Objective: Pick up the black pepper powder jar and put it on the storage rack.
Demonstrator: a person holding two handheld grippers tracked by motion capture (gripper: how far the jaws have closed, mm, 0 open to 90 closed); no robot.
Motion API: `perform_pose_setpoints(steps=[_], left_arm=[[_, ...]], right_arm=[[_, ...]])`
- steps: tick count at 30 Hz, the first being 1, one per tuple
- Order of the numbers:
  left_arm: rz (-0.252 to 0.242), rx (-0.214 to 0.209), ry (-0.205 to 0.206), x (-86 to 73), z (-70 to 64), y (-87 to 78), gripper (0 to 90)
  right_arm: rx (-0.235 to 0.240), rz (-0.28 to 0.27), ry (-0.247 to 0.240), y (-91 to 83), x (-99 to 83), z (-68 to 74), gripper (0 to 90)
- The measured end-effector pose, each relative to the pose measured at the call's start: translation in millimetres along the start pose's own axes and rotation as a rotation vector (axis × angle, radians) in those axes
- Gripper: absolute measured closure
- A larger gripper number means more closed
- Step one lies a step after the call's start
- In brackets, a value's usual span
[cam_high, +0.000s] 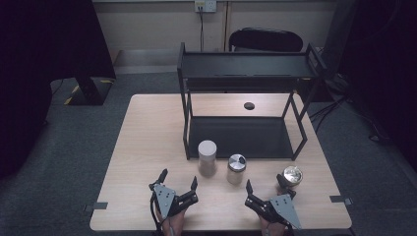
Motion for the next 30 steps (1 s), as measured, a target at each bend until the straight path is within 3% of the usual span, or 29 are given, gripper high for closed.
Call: perform_pose_setpoints(steps=[6, 14, 30], left_arm=[[-0.003, -0.006, -0.017, 4.0, 0.1, -1.5, 0.0], [-0.031, -0.024, -0.007, 12.2, -3.6, -6.2, 0.0], [-0.036, -0.066, 0.000, 24.7, -6.6, -3.7, 0.0]], right_arm=[[0.007, -0.001, 0.002, -0.1, -0.1, -0.8, 1.2], [0.010, -0.002, 0.004, -0.3, -0.3, -1.1, 1.2], [0.016, -0.004, 0.008, -0.3, -0.4, -2.1, 1.2]])
Point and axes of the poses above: each handheld gripper's, and its own axes: y roughly forward along the jaws, x roughly out of its top, z roughly to its left, the point moved 9 cm from there along y, roughly forward along the jaws, and after that the axes turned 2 degrees about x, right-handed, at the moved point
